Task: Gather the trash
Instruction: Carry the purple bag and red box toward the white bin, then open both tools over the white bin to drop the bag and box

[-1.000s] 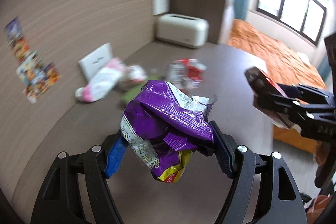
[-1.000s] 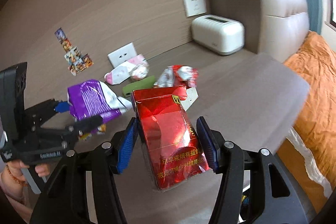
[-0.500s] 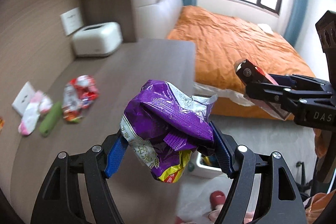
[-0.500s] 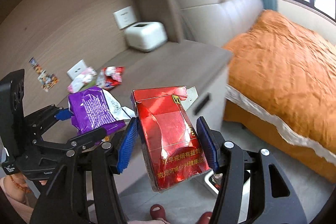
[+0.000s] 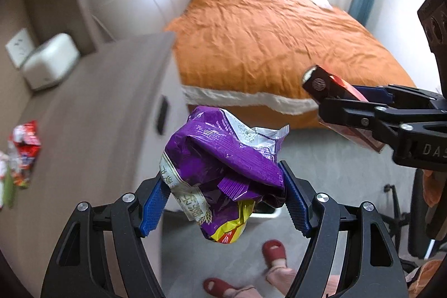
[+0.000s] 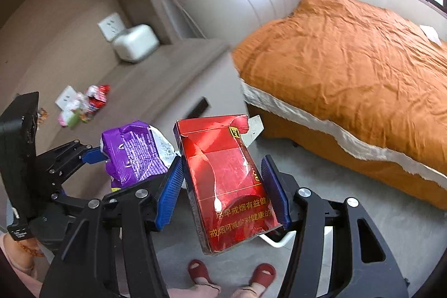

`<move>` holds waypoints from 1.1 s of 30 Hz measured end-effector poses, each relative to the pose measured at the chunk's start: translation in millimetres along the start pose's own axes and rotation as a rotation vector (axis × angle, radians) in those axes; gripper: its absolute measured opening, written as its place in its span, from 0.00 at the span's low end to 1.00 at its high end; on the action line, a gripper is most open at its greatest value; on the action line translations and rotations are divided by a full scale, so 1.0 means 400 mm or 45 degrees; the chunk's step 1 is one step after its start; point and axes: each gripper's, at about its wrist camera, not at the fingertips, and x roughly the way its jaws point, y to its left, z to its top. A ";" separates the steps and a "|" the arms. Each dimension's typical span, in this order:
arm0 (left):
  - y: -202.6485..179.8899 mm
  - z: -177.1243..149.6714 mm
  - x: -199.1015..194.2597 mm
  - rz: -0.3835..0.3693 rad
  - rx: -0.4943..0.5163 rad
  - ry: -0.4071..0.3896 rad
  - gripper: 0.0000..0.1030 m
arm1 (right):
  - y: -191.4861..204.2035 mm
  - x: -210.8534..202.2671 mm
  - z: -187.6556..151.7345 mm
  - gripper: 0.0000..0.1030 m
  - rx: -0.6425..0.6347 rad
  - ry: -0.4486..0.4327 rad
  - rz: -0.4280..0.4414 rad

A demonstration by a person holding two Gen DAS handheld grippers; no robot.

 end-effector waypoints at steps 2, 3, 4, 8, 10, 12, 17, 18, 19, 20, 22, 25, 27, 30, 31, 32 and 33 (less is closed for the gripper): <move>-0.028 -0.004 0.055 -0.017 0.012 0.043 0.70 | -0.035 0.029 -0.012 0.56 0.020 0.033 -0.007; -0.036 -0.007 0.078 -0.025 0.015 0.060 0.70 | -0.057 0.047 -0.020 0.56 0.036 0.052 -0.008; -0.048 -0.011 0.113 -0.037 0.016 0.086 0.70 | -0.079 0.069 -0.029 0.56 0.052 0.073 -0.014; -0.078 -0.042 0.254 -0.067 0.019 0.175 0.70 | -0.159 0.173 -0.069 0.56 0.089 0.151 -0.044; -0.089 -0.067 0.344 -0.094 0.007 0.222 0.70 | -0.199 0.230 -0.096 0.56 0.101 0.185 -0.056; -0.097 -0.096 0.438 -0.117 -0.015 0.270 0.70 | -0.239 0.298 -0.124 0.56 0.119 0.225 -0.068; -0.110 -0.160 0.651 -0.109 -0.021 0.371 0.70 | -0.354 0.488 -0.218 0.56 0.174 0.320 -0.103; -0.110 -0.178 0.702 -0.107 -0.027 0.398 0.70 | -0.375 0.524 -0.237 0.56 0.187 0.337 -0.103; -0.110 -0.199 0.751 -0.111 -0.039 0.423 0.70 | -0.397 0.564 -0.260 0.56 0.199 0.357 -0.101; -0.109 -0.213 0.782 -0.118 -0.050 0.440 0.70 | -0.414 0.604 -0.281 0.56 0.200 0.378 -0.103; -0.110 -0.251 0.865 -0.129 -0.065 0.478 0.70 | -0.434 0.663 -0.315 0.56 0.184 0.402 -0.116; -0.114 -0.287 0.953 -0.143 -0.054 0.510 0.70 | -0.450 0.750 -0.366 0.56 0.137 0.440 -0.146; -0.122 -0.309 0.998 -0.153 -0.040 0.523 0.73 | -0.455 0.795 -0.398 0.57 0.104 0.461 -0.152; -0.125 -0.349 1.062 -0.137 -0.035 0.565 0.90 | -0.469 0.837 -0.430 0.97 0.115 0.495 -0.147; -0.126 -0.354 1.072 -0.121 -0.032 0.565 0.91 | -0.477 0.846 -0.441 0.96 0.117 0.490 -0.172; -0.125 -0.362 1.080 -0.114 -0.031 0.572 0.92 | -0.480 0.853 -0.447 0.96 0.111 0.495 -0.193; -0.122 -0.368 1.087 -0.117 -0.040 0.585 0.92 | -0.483 0.862 -0.455 0.96 0.105 0.514 -0.203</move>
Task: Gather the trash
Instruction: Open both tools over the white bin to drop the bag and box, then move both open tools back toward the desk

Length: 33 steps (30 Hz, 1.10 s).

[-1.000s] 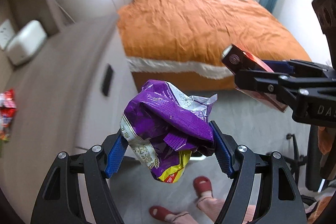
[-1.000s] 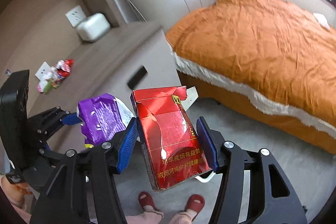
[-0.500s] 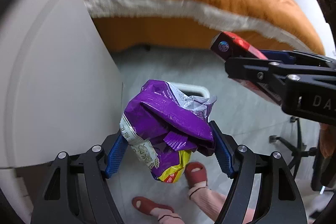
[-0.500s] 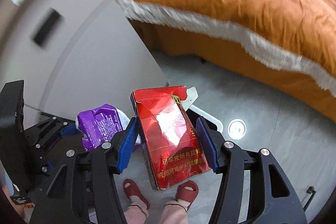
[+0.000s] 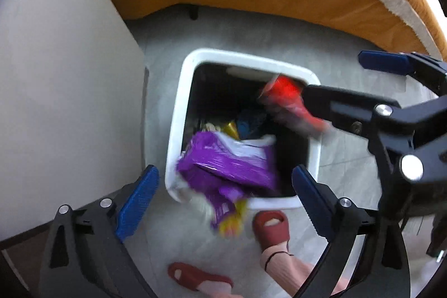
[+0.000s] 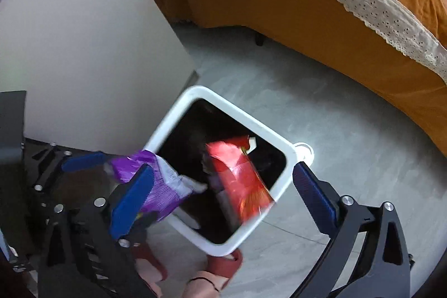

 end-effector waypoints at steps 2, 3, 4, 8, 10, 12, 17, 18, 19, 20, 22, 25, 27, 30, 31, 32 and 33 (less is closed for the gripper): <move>0.008 -0.004 0.003 -0.010 -0.033 0.009 0.92 | -0.005 0.007 -0.004 0.96 0.005 0.018 -0.011; 0.012 -0.005 -0.001 -0.022 -0.041 0.013 0.92 | -0.006 0.003 -0.007 0.96 0.013 0.021 -0.007; 0.013 -0.007 -0.006 -0.023 -0.044 0.010 0.92 | -0.007 0.000 -0.005 0.96 0.014 0.026 -0.001; 0.019 -0.008 -0.053 -0.011 -0.053 -0.016 0.93 | 0.011 -0.035 0.007 0.96 -0.004 0.019 -0.011; 0.024 -0.005 -0.085 -0.015 -0.064 -0.030 0.94 | 0.022 -0.061 0.010 0.96 -0.008 0.006 -0.017; 0.031 -0.011 -0.127 -0.014 -0.064 -0.049 0.94 | 0.030 -0.090 0.012 0.96 -0.011 -0.006 -0.018; 0.032 -0.015 -0.241 -0.015 -0.058 -0.108 0.94 | 0.060 -0.190 0.018 0.96 -0.004 -0.047 -0.024; 0.032 -0.018 -0.267 -0.018 -0.056 -0.119 0.94 | 0.067 -0.219 0.017 0.96 0.000 -0.063 -0.029; 0.031 -0.021 -0.293 -0.017 -0.054 -0.131 0.94 | 0.075 -0.237 0.019 0.96 0.003 -0.069 -0.034; 0.029 -0.021 -0.312 -0.014 -0.051 -0.143 0.94 | 0.076 -0.255 0.018 0.96 0.007 -0.076 -0.035; 0.021 -0.024 -0.357 0.002 -0.037 -0.169 0.94 | 0.087 -0.305 0.013 0.96 0.023 -0.100 -0.042; 0.016 -0.028 -0.429 0.020 -0.021 -0.213 0.94 | 0.101 -0.368 0.016 0.96 0.034 -0.135 -0.050; 0.010 -0.033 -0.491 0.020 -0.013 -0.246 0.94 | 0.115 -0.416 0.017 0.96 0.039 -0.162 -0.052; -0.002 -0.045 -0.574 -0.019 -0.011 -0.291 0.94 | 0.147 -0.521 0.013 0.96 0.041 -0.230 -0.065; -0.008 -0.052 -0.611 -0.028 -0.010 -0.312 0.94 | 0.154 -0.550 0.013 0.96 0.040 -0.251 -0.067; -0.015 -0.059 -0.654 -0.036 -0.010 -0.342 0.94 | 0.169 -0.596 0.010 0.96 0.036 -0.285 -0.071; -0.019 -0.064 -0.691 -0.044 -0.012 -0.366 0.94 | 0.183 -0.636 0.007 0.96 0.032 -0.319 -0.081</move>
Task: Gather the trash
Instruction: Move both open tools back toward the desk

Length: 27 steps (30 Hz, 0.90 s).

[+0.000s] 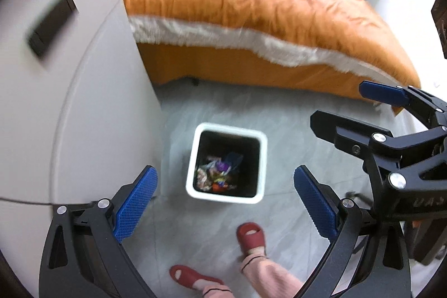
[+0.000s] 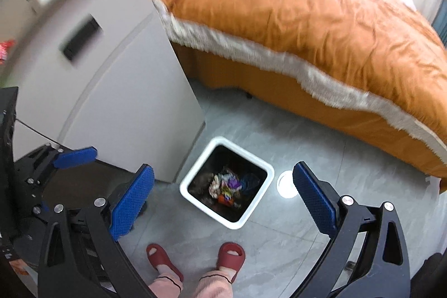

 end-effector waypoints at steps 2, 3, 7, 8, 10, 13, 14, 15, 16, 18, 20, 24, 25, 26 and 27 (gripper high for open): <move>-0.008 0.008 -0.071 -0.021 -0.011 -0.053 0.94 | 0.021 -0.074 0.012 0.96 -0.010 -0.065 -0.018; -0.012 0.012 -0.098 -0.026 -0.014 -0.071 0.94 | 0.028 -0.101 0.017 0.96 -0.014 -0.087 -0.022; -0.004 0.025 -0.240 -0.012 -0.017 -0.175 0.94 | 0.064 -0.223 0.053 0.96 0.000 -0.165 0.006; 0.002 0.026 -0.269 -0.003 -0.018 -0.196 0.94 | 0.074 -0.249 0.063 0.96 0.010 -0.186 0.028; 0.023 0.030 -0.343 0.033 -0.021 -0.257 0.94 | 0.098 -0.293 0.081 0.96 0.011 -0.228 0.058; 0.061 0.034 -0.434 0.092 -0.038 -0.328 0.94 | 0.148 -0.347 0.109 0.96 0.000 -0.287 0.113; 0.076 0.032 -0.461 0.105 -0.049 -0.348 0.94 | 0.170 -0.360 0.119 0.96 -0.010 -0.306 0.132; 0.096 0.031 -0.492 0.121 -0.064 -0.368 0.94 | 0.198 -0.372 0.131 0.96 -0.024 -0.323 0.151; 0.120 0.026 -0.525 0.149 -0.082 -0.390 0.94 | 0.222 -0.381 0.141 0.96 -0.036 -0.331 0.165; 0.156 0.016 -0.562 0.201 -0.100 -0.415 0.94 | 0.272 -0.392 0.158 0.96 -0.071 -0.347 0.195; 0.211 0.001 -0.605 0.258 -0.135 -0.439 0.94 | 0.334 -0.403 0.177 0.96 -0.119 -0.360 0.235; 0.308 -0.031 -0.679 0.331 -0.195 -0.478 0.94 | 0.452 -0.415 0.210 0.96 -0.198 -0.386 0.313; 0.334 -0.039 -0.698 0.353 -0.209 -0.492 0.94 | 0.489 -0.417 0.220 0.96 -0.220 -0.387 0.339; 0.360 -0.046 -0.715 0.373 -0.223 -0.503 0.94 | 0.512 -0.416 0.227 0.96 -0.235 -0.388 0.355; 0.384 -0.056 -0.732 0.392 -0.235 -0.514 0.94 | 0.537 -0.415 0.231 0.96 -0.253 -0.389 0.369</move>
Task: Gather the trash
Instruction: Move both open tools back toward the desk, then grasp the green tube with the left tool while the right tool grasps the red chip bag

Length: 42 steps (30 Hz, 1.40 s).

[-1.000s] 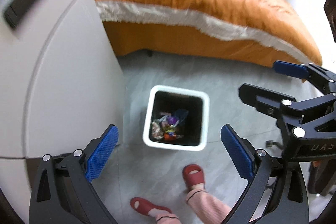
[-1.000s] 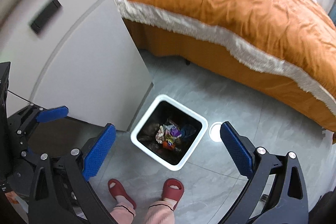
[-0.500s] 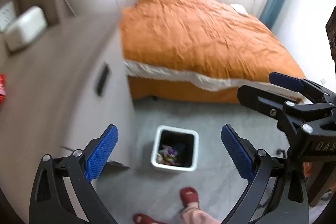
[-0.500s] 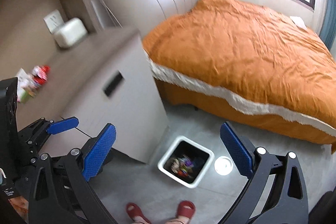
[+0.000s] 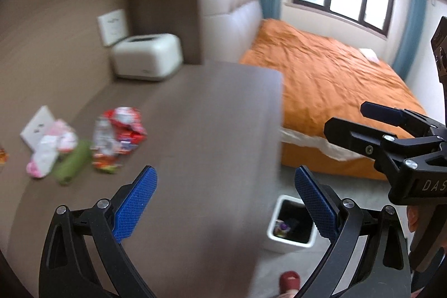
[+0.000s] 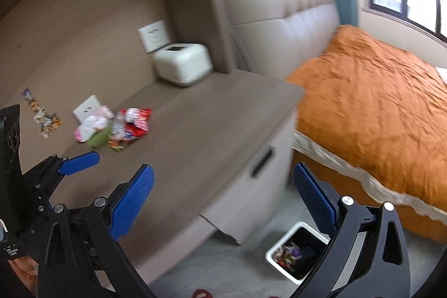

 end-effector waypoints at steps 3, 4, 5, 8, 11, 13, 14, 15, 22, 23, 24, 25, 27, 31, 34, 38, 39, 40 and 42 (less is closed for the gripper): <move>0.081 -0.001 -0.024 0.053 -0.029 -0.021 0.94 | 0.081 0.036 0.029 0.96 -0.056 0.004 0.056; 0.112 -0.003 -0.028 0.076 -0.039 -0.028 0.94 | 0.101 0.047 0.034 0.96 -0.069 0.006 0.069; 0.133 -0.006 -0.030 0.093 -0.046 -0.029 0.94 | 0.122 0.060 0.041 0.96 -0.082 0.014 0.086; 0.222 -0.013 -0.032 0.156 -0.078 -0.030 0.94 | 0.183 0.102 0.059 0.96 -0.126 0.038 0.129; 0.296 -0.018 -0.017 0.184 -0.113 -0.018 0.94 | 0.237 0.149 0.074 0.96 -0.177 0.067 0.155; 0.336 -0.028 -0.004 0.176 -0.136 -0.008 0.94 | 0.271 0.183 0.084 0.96 -0.213 0.086 0.168; 0.357 -0.034 0.003 0.172 -0.148 0.001 0.94 | 0.288 0.202 0.089 0.96 -0.232 0.098 0.171; 0.391 -0.038 0.017 0.166 -0.166 0.013 0.94 | 0.296 0.213 0.091 0.96 -0.242 0.104 0.174; 0.528 -0.041 0.103 0.135 -0.198 0.054 0.94 | 0.373 0.367 0.106 0.96 -0.293 0.176 0.177; 0.542 -0.039 0.116 0.132 -0.196 0.062 0.94 | 0.376 0.383 0.107 0.96 -0.288 0.188 0.183; 0.557 -0.040 0.133 0.131 -0.196 0.077 0.94 | 0.381 0.404 0.109 0.96 -0.282 0.204 0.190; 0.569 -0.041 0.149 0.129 -0.194 0.094 0.94 | 0.387 0.430 0.112 0.96 -0.276 0.220 0.194; 0.586 -0.045 0.177 0.124 -0.176 0.121 0.94 | 0.396 0.472 0.118 0.96 -0.268 0.241 0.201; 0.598 -0.052 0.224 0.107 -0.119 0.175 0.80 | 0.409 0.525 0.122 0.96 -0.281 0.266 0.209; 0.598 -0.055 0.247 0.064 -0.093 0.205 0.65 | 0.422 0.555 0.123 0.96 -0.300 0.277 0.212; 0.584 -0.051 0.260 0.036 -0.052 0.203 0.46 | 0.433 0.581 0.118 0.91 -0.330 0.284 0.198; 0.580 -0.048 0.261 0.031 -0.049 0.200 0.43 | 0.435 0.584 0.116 0.79 -0.336 0.288 0.205; 0.576 -0.043 0.263 0.026 -0.048 0.198 0.34 | 0.436 0.585 0.116 0.72 -0.328 0.294 0.238; 0.570 -0.038 0.267 0.013 -0.046 0.195 0.32 | 0.441 0.587 0.117 0.55 -0.323 0.297 0.255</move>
